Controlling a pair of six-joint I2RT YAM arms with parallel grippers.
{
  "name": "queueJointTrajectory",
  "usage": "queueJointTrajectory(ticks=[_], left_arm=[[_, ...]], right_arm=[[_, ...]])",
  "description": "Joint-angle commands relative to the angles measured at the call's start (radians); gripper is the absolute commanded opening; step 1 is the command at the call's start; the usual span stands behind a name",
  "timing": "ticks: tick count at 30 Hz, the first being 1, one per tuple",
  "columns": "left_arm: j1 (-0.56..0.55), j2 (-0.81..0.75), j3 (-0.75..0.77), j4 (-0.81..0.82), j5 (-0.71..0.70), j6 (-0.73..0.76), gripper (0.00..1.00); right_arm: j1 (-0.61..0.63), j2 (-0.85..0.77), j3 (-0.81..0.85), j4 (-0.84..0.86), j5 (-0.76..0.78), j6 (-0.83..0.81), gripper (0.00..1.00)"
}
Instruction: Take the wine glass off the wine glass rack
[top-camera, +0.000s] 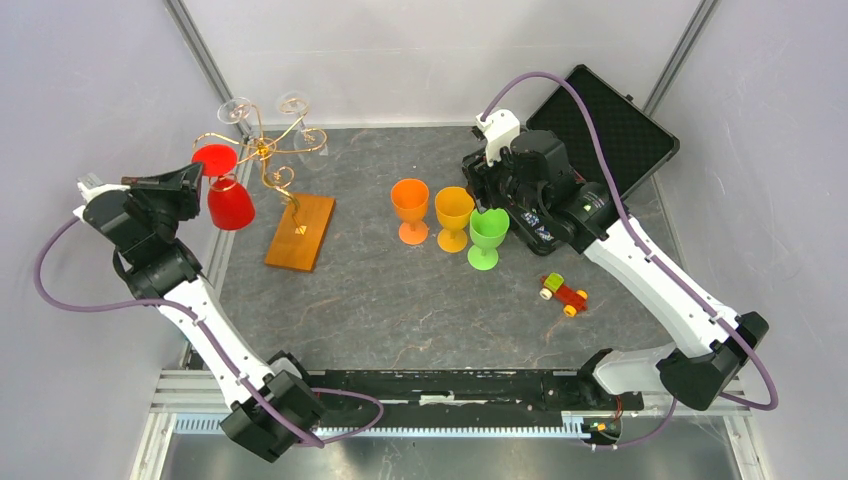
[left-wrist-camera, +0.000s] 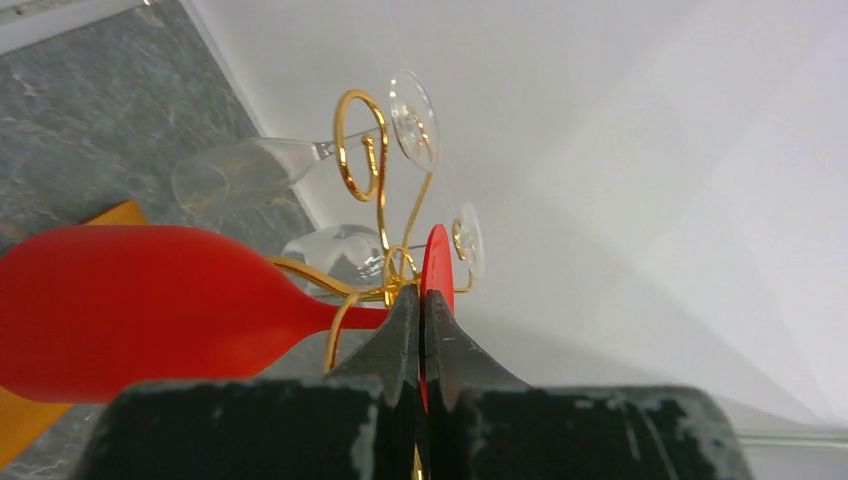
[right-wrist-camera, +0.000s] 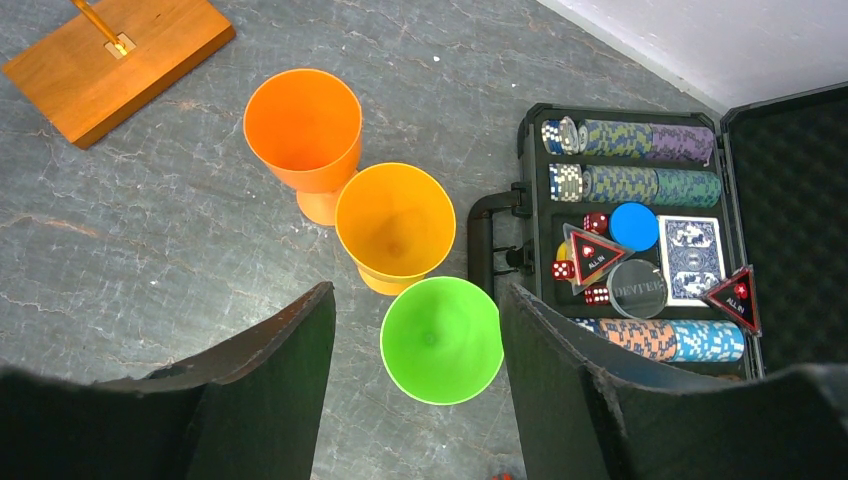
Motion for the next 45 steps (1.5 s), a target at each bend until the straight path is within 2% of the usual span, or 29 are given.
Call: queueJointTrajectory(ticks=[1,12,19,22,27,32,36,41,45], left_arm=[[0.003,0.013,0.006,0.143,0.142,-0.095,0.02],[0.001,0.045,0.045,0.159,0.353,-0.127,0.02],[0.001,0.020,0.072,0.102,0.409,-0.130,0.02],[0.001,-0.012,0.085,0.045,0.390,-0.112,0.02],[0.002,-0.061,0.198,-0.245,0.275,0.066,0.02],[0.001,-0.132,0.241,-0.381,0.185,0.129,0.02],[0.000,-0.188,0.249,-0.430,0.144,0.132,0.02],[-0.024,-0.254,0.219,-0.453,0.120,0.136,0.02],[-0.054,-0.280,0.203,-0.445,0.144,0.115,0.02]], right_arm=[[-0.005,-0.003,0.014,0.034,0.010,-0.011,0.66],[-0.005,-0.002,0.013,0.042,-0.016,-0.002,0.66],[-0.004,-0.008,0.012,0.054,-0.056,0.050,0.66],[-0.005,-0.007,0.009,0.075,-0.107,0.076,0.66],[-0.004,-0.001,-0.012,0.113,-0.174,0.107,0.68],[-0.005,0.015,-0.055,0.166,-0.240,0.151,0.69],[-0.005,0.015,-0.087,0.194,-0.291,0.189,0.70],[-0.005,-0.034,-0.214,0.358,-0.434,0.298,0.74],[-0.004,-0.049,-0.271,0.452,-0.479,0.382,0.77]])
